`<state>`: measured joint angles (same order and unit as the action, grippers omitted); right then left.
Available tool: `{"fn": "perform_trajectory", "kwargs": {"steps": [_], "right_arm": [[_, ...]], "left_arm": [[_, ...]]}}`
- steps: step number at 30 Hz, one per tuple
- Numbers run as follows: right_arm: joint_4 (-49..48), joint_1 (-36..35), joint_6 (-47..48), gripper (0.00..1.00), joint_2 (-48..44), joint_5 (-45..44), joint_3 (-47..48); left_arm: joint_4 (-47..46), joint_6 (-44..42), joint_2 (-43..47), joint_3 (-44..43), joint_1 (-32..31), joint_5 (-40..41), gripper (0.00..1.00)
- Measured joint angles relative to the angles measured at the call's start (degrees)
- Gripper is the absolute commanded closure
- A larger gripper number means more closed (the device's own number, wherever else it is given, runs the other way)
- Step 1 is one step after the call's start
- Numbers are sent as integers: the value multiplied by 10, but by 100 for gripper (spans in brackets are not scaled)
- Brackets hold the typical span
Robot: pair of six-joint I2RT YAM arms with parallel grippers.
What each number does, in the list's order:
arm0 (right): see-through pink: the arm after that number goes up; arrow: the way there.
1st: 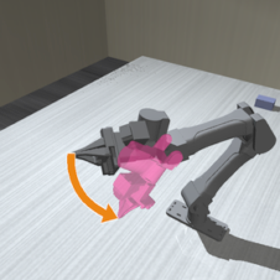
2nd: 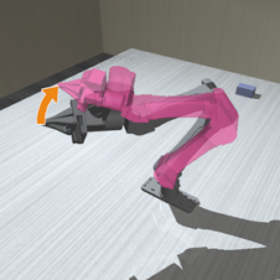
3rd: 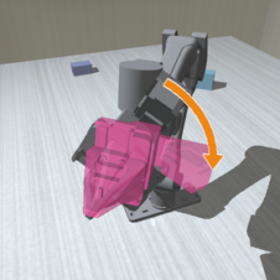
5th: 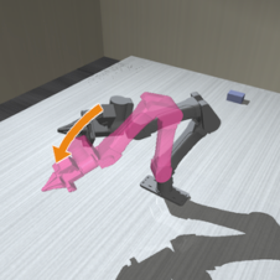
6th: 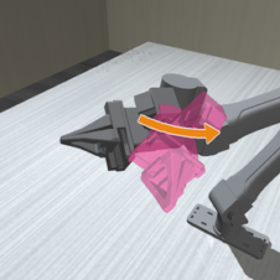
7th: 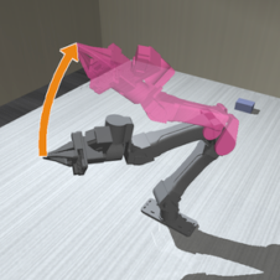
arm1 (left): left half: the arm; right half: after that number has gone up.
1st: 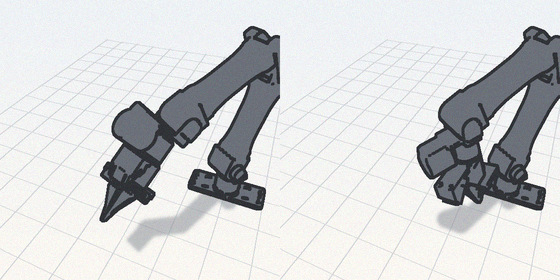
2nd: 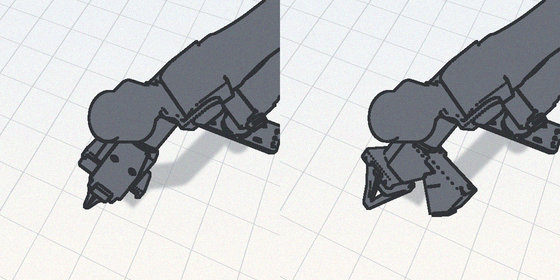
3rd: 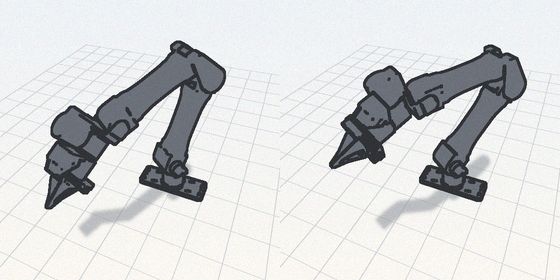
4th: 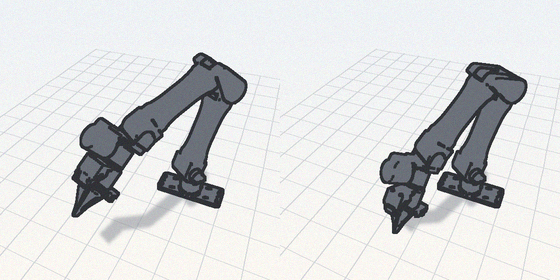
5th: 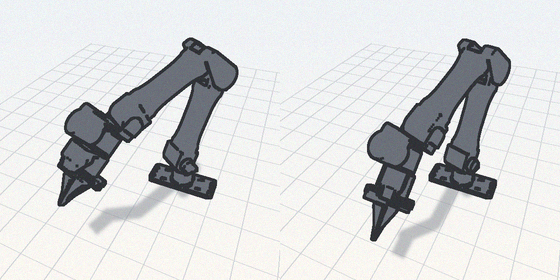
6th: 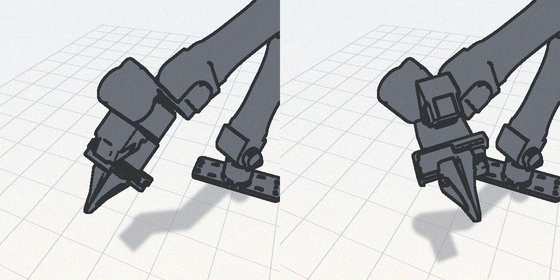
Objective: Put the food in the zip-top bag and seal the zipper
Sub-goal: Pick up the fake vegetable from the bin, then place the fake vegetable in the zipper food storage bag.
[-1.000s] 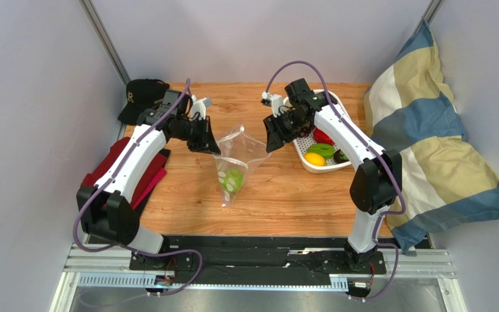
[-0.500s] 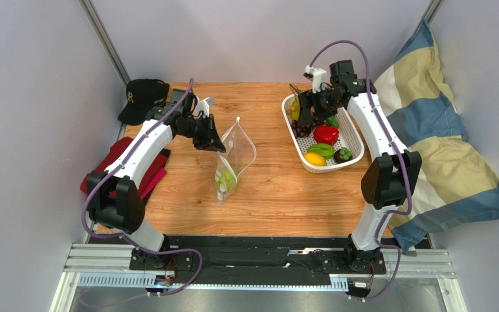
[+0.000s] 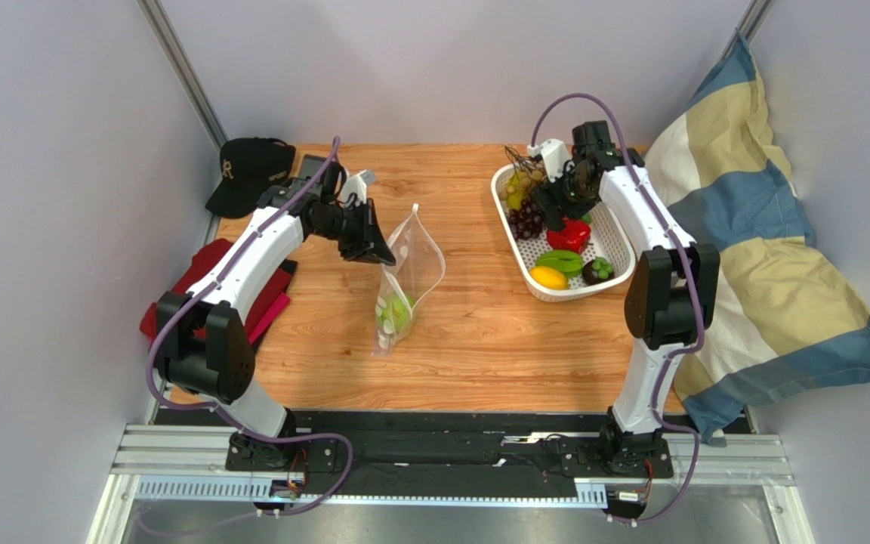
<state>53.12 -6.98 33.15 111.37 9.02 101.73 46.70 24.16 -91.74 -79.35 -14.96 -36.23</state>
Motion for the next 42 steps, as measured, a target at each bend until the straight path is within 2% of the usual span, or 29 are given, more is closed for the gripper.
{"fn": "perform_trajectory", "kwargs": {"steps": [8, 15, 18, 19, 22, 28, 32, 36, 39, 42], "right_arm": [[-32, 0, 60, 16, 74, -38, -3], [-48, 0, 86, 17, 85, -55, -37], [-52, 0, 94, 24, 85, -60, -45], [-53, 0, 97, 32, 85, -61, -47], [-55, 1, 102, 47, 85, -67, -51], [-36, 4, 95, 58, 76, -71, -37], [8, 7, 59, 64, 55, -35, 27], [35, 8, -23, 65, 2, 70, 96], [4, 0, -130, 67, -71, 187, 84], [-100, -22, -274, 68, -151, 273, 13]], "left_arm": [[-5, 0, -8, 0, 0, -7, 100], [-7, 0, -10, 0, 0, -8, 100], [-7, 0, -11, 0, 0, -9, 100], [-7, 0, -11, 0, 0, -9, 100], [-8, 0, -13, 0, 0, -9, 100], [-8, 0, -13, 0, 0, -13, 100], [-10, 0, -13, 0, 0, -17, 100], [-15, 2, -13, 0, 0, -26, 100], [-20, 7, -13, 1, 0, -32, 100], [-25, 13, -13, 2, 0, -42, 100]]}}
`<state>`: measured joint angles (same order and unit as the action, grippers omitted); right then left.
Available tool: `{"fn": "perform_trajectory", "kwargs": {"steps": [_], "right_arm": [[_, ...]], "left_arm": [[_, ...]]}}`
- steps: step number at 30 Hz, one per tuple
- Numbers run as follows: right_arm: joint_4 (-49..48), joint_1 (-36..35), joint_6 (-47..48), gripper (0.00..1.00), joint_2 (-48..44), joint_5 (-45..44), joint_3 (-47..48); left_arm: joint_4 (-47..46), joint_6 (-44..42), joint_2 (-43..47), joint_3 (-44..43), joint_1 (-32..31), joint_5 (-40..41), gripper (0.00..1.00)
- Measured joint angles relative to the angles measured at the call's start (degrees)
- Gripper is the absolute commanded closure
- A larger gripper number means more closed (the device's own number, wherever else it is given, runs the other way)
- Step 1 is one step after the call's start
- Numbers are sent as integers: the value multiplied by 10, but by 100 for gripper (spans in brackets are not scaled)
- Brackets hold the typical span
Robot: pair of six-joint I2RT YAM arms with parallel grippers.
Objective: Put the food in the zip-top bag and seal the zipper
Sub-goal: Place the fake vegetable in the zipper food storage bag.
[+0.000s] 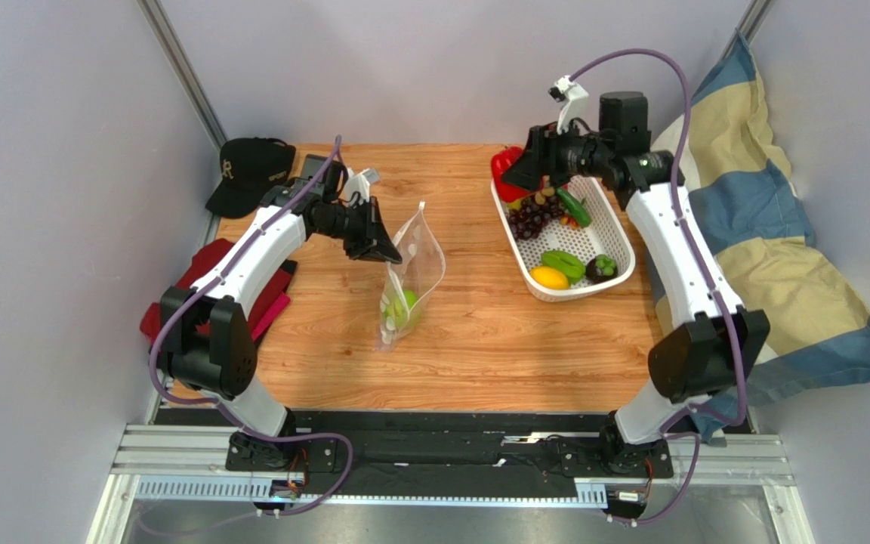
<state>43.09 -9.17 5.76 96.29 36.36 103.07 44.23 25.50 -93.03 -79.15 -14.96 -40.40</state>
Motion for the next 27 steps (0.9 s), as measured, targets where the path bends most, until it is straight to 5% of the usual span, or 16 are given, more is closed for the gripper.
{"fn": "perform_trajectory", "kwargs": {"steps": [7, 15, 21, 24, 27], "right_arm": [[-252, -154, -279, 67, -57, 61, -167], [-266, -250, -274, 67, -39, 22, -221], [-186, -270, -200, 38, -12, -59, -221], [-145, -287, -177, 12, -4, -90, -212], [-116, -303, -162, 3, -3, -106, -195]], "left_arm": [[-12, 17, 0, 6, 0, -20, 100], [-25, 33, 0, 19, 5, -37, 100], [-35, 42, 0, 26, 9, -48, 100], [-35, 42, 0, 28, 9, -51, 100], [-35, 43, 0, 30, 9, -56, 100]]}}
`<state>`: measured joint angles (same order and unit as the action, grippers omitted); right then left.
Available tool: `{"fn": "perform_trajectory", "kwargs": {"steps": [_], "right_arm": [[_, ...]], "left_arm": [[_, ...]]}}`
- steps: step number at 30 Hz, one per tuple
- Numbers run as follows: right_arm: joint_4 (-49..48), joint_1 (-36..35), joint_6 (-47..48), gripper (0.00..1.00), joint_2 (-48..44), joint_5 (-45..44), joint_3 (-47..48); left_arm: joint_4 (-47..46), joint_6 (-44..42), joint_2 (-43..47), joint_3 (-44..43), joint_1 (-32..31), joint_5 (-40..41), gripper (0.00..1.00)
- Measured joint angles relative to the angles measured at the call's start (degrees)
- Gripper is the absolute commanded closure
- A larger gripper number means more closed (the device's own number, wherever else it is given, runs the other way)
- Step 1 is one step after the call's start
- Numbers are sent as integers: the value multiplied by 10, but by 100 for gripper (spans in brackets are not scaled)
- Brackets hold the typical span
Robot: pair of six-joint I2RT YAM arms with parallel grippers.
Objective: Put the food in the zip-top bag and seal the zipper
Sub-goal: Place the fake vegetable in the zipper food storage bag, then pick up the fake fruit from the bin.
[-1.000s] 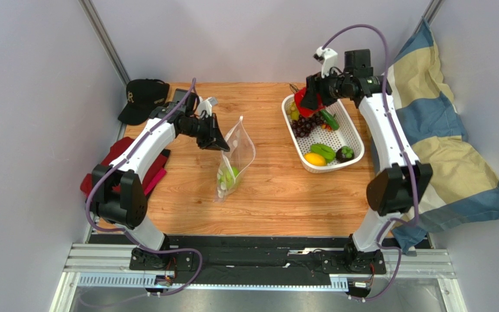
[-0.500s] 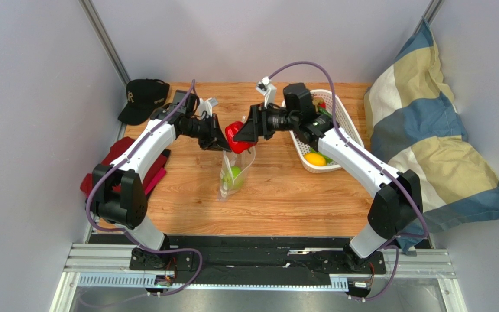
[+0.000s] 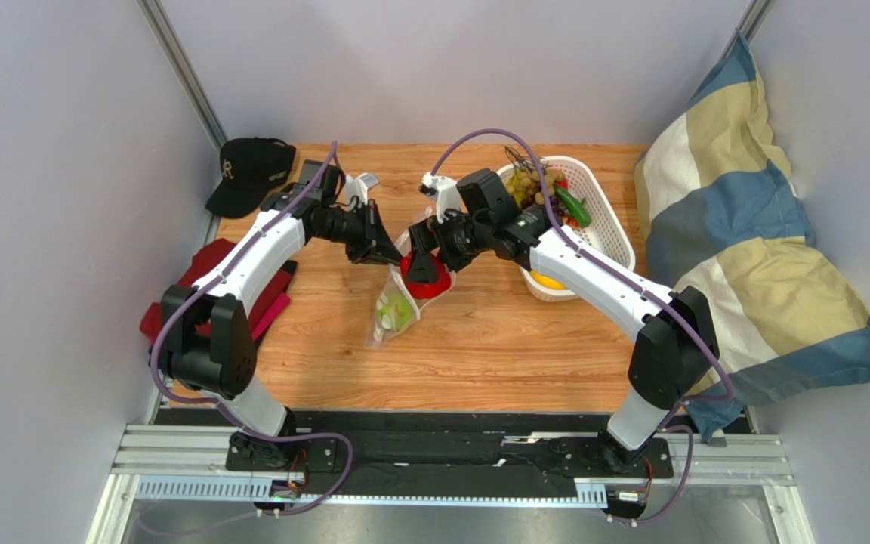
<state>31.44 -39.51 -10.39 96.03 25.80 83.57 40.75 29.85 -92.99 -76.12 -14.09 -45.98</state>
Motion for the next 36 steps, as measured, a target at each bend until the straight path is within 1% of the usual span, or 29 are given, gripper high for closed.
{"fn": "perform_trajectory", "kwargs": {"steps": [5, 9, 13, 17, 20, 23, 24, 28, 29, 32, 36], "right_arm": [[28, -8, 11, 0, 0, 0, 41], [47, 21, 16, 2, -11, 13, 61], [95, 87, 64, 4, -35, 17, 61], [168, 170, 149, 5, -49, 12, 48], [217, 233, 215, 9, -51, -9, 18], [242, 284, 273, 13, -51, -47, -24], [247, 295, 291, 17, -50, -58, -34], [248, 328, 352, 21, -21, -87, -44], [243, 334, 364, 23, -8, -93, -44], [231, 349, 390, 26, 36, -110, -38], [218, 358, 414, 26, 89, -127, -11]], "left_arm": [[-4, 3, 0, 0, 0, -3, 100], [-4, 5, 1, 0, 0, -5, 100], [-4, 7, 2, 0, 0, -5, 100], [-5, 7, 4, 1, 0, -5, 100], [-5, 7, 4, 2, 0, -5, 100], [-8, 7, 4, 5, 1, -5, 100], [-9, 7, 4, 6, 1, -6, 100], [-11, 7, 4, 8, 1, -6, 100], [-12, 7, 4, 8, 1, -6, 100], [-13, 7, 4, 9, 1, -5, 100], [-14, 6, 4, 15, 1, -5, 100]]}}
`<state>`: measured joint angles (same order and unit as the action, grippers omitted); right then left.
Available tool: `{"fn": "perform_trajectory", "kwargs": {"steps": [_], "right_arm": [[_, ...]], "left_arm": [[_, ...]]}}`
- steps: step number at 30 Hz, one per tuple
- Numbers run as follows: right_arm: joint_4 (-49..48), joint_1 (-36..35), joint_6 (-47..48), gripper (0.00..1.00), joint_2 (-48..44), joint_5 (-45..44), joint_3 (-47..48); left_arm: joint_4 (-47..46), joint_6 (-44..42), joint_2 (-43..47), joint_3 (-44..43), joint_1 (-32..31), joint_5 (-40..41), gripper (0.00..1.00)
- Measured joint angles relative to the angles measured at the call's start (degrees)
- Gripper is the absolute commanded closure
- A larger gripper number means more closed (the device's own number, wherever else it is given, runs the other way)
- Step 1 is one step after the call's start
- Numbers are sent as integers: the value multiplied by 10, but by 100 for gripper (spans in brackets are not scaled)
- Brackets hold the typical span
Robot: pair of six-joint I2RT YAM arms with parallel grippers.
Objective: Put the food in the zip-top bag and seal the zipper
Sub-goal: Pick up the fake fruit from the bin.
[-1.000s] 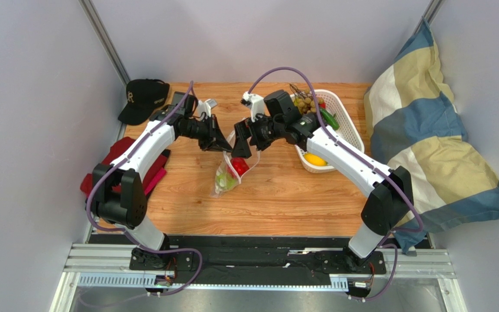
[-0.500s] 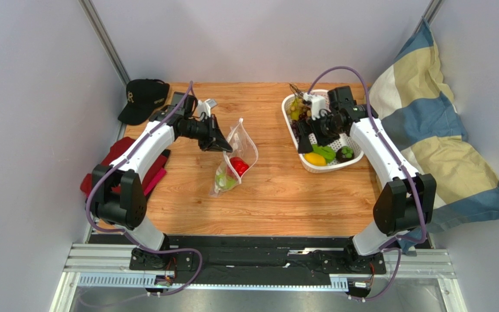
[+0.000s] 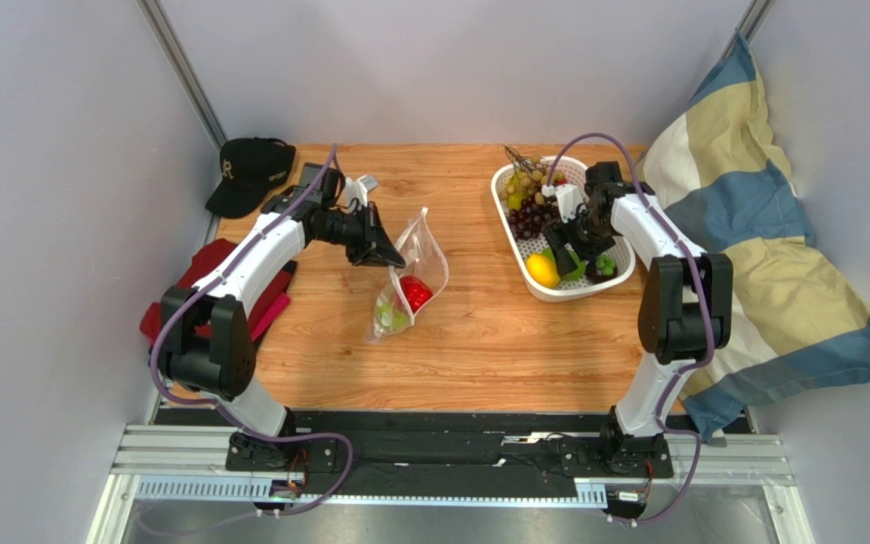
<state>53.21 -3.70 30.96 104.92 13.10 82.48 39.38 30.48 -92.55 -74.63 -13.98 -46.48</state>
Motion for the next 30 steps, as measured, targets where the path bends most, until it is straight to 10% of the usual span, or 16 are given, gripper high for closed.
{"fn": "perform_trajectory", "kwargs": {"steps": [18, 30], "right_arm": [[-43, 0, 69, 18, 93, -21, 57], [-37, 0, 80, 51, 104, -21, 56]], "left_arm": [[-2, -1, -2, 0, 0, 0, 100], [-2, -3, -11, 0, 0, -1, 100]]}}
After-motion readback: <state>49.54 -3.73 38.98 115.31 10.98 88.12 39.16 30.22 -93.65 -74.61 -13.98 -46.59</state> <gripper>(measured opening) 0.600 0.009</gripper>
